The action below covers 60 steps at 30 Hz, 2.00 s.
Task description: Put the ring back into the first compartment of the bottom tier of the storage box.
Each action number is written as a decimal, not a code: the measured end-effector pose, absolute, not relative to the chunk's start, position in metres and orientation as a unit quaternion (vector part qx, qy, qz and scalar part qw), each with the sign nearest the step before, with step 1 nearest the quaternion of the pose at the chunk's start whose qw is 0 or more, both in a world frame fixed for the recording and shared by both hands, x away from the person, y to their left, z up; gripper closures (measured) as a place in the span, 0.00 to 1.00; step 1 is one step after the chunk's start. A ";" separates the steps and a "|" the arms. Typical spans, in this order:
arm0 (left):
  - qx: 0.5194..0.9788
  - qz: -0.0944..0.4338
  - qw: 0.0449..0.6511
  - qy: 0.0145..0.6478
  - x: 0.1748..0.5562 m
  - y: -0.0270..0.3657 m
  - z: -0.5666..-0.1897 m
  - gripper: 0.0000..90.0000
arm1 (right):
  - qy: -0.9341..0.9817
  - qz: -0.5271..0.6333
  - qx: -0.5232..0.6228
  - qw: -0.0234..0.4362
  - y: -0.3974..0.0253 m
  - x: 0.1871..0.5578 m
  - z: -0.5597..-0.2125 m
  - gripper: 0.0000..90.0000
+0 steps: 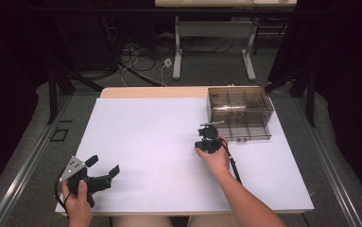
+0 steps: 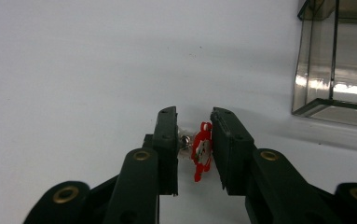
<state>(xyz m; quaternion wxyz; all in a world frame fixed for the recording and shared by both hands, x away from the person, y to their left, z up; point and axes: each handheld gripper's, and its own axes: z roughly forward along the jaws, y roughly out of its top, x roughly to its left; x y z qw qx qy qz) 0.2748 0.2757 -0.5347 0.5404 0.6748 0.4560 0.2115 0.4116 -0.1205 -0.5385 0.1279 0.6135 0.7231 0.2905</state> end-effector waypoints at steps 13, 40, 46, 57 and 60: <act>0.675 0.211 0.541 0.456 0.275 0.275 -0.535 0.00 | 0.712 0.325 0.603 0.152 -0.122 0.407 -0.538 0.80; 0.677 0.208 0.541 0.454 0.276 0.274 -0.536 0.00 | 0.705 0.362 0.578 0.197 -0.129 0.402 -0.525 0.80; 0.676 0.208 0.541 0.455 0.276 0.274 -0.536 0.00 | 0.702 0.366 0.577 0.200 -0.132 0.401 -0.522 0.80; 0.677 0.208 0.540 0.455 0.276 0.274 -0.536 0.00 | 0.701 0.369 0.576 0.202 -0.141 0.400 -0.517 0.80; 0.676 0.208 0.541 0.455 0.276 0.274 -0.536 0.00 | 0.700 0.369 0.576 0.204 -0.143 0.400 -0.516 0.80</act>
